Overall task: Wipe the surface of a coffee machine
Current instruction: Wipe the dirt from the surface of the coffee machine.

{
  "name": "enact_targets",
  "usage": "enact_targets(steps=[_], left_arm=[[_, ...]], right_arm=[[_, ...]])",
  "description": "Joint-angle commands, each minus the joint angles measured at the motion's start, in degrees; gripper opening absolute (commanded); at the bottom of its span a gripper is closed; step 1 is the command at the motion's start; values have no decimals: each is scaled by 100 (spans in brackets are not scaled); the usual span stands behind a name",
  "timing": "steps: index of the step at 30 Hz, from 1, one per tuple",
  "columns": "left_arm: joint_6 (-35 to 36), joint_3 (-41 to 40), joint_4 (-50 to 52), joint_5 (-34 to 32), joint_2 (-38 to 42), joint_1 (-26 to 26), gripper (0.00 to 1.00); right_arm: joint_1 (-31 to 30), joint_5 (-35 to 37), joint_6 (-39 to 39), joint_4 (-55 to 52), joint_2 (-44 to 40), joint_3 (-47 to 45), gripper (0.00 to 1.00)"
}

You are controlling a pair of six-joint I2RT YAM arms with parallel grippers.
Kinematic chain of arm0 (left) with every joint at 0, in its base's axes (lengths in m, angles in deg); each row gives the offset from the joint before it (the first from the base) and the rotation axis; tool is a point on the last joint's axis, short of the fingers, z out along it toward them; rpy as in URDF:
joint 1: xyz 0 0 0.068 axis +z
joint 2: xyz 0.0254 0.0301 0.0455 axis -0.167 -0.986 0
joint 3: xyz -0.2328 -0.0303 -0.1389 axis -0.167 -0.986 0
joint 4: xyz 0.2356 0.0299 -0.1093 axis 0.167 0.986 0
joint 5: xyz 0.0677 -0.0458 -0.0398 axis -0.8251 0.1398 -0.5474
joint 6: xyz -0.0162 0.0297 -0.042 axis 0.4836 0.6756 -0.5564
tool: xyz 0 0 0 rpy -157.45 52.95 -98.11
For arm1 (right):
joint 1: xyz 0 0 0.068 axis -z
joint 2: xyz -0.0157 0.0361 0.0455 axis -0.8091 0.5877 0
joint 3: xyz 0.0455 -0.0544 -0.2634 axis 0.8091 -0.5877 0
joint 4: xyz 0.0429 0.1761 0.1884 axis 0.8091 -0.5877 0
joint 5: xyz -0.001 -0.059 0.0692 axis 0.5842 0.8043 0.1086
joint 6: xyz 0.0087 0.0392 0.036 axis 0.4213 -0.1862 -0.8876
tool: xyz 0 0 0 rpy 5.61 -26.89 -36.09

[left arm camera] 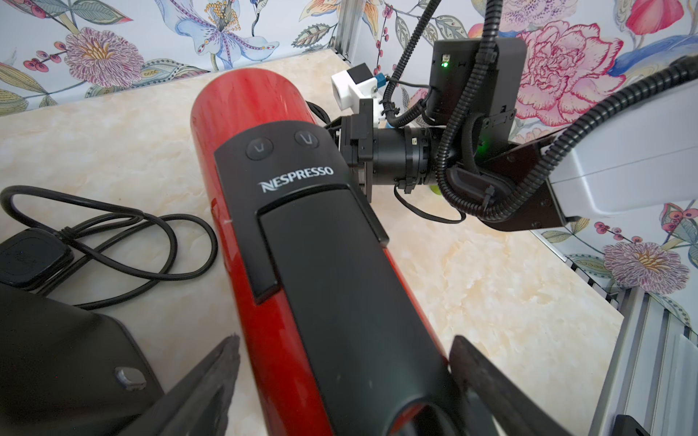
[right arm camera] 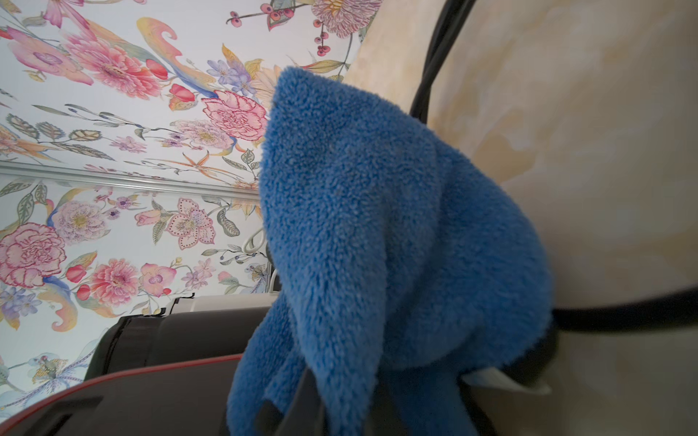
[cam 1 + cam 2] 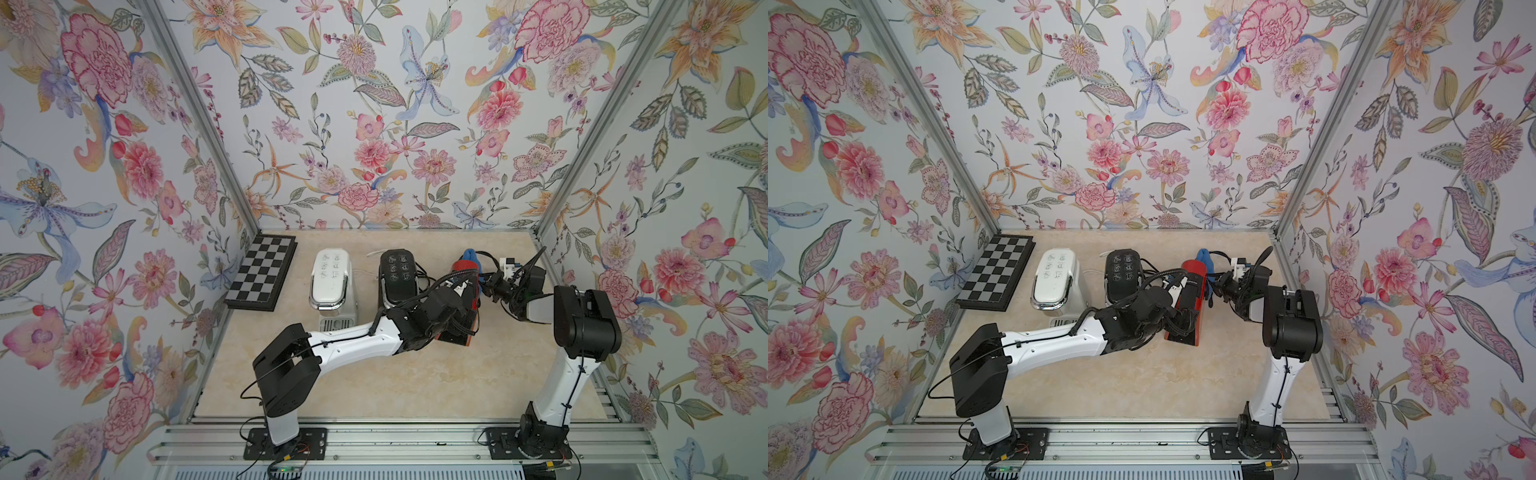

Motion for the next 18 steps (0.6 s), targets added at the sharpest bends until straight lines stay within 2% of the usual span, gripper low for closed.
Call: enact_targets(steps=[1, 3, 6, 11, 18], left_arm=[[29, 4, -49, -231, -44, 166, 87], [41, 14, -49, -223, -37, 170, 87], [59, 47, -33, -220, -35, 176, 87], [137, 179, 72, -228, -47, 182, 87], [181, 182, 10, -182, -55, 219, 87]], right_arm=[[-101, 102, 361, -584, 138, -122, 0], [-116, 60, 462, -779, 36, -15, 0], [-97, -241, 63, -414, -196, 81, 0], [-54, -860, -1488, 1289, -466, 329, 0], [-82, -1133, -3808, 3924, 80, 846, 0]])
